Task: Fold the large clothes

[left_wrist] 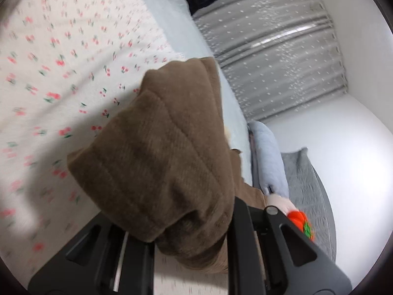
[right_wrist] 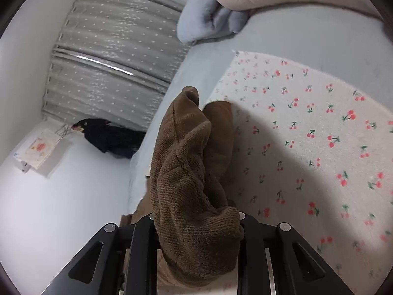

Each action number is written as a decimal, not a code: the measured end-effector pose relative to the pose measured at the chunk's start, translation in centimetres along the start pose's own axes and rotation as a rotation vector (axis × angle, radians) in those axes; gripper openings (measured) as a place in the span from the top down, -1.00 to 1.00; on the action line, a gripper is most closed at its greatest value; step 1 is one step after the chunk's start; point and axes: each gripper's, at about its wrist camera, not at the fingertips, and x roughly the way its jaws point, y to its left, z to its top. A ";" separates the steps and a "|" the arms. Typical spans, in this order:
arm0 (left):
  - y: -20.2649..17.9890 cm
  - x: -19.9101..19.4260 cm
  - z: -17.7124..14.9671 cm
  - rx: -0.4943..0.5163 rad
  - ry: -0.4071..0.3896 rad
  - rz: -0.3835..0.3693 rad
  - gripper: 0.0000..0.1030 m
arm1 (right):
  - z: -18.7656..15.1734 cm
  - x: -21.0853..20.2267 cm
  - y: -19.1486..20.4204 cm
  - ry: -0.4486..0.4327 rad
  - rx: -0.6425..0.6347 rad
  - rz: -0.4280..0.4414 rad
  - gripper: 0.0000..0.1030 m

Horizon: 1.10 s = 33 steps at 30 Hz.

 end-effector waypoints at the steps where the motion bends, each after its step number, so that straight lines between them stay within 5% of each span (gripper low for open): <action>1: -0.3 -1.5 -0.5 0.020 0.006 0.001 0.67 | -0.3 -1.3 0.5 0.010 -0.007 0.005 0.55; 9: 5.8 -9.1 -6.9 -0.012 0.115 0.030 0.64 | -6.9 -11.0 -2.3 0.121 -0.013 -0.049 0.51; 13: 9.5 -8.4 -8.8 -0.045 0.168 0.140 0.28 | -9.9 -12.1 -7.5 0.178 0.033 -0.074 0.36; 15: 12.1 -8.4 -9.2 -0.158 0.170 0.104 0.17 | -10.4 -11.5 -10.2 0.204 0.093 -0.106 0.13; 19: 11.6 -10.0 -9.0 -0.138 0.115 0.093 -0.06 | -10.3 -14.5 -11.6 0.124 0.103 -0.123 -0.06; 22: 11.6 -9.3 -8.5 -0.174 0.081 0.049 -0.26 | -9.3 -17.4 -9.3 0.006 -0.011 -0.226 -0.22; 27: 13.7 -7.0 -7.6 -0.294 0.007 -0.035 -0.26 | -10.3 -17.7 -2.8 -0.030 -0.242 -0.237 -0.22; 29: 13.2 -6.7 -7.3 -0.291 -0.026 -0.034 0.18 | -11.6 -16.2 -0.1 -0.007 -0.355 -0.231 -0.22; 33: 5.6 -8.3 -7.3 -0.041 -0.128 -0.007 0.33 | -14.2 -13.8 2.8 0.073 -0.426 -0.182 -0.22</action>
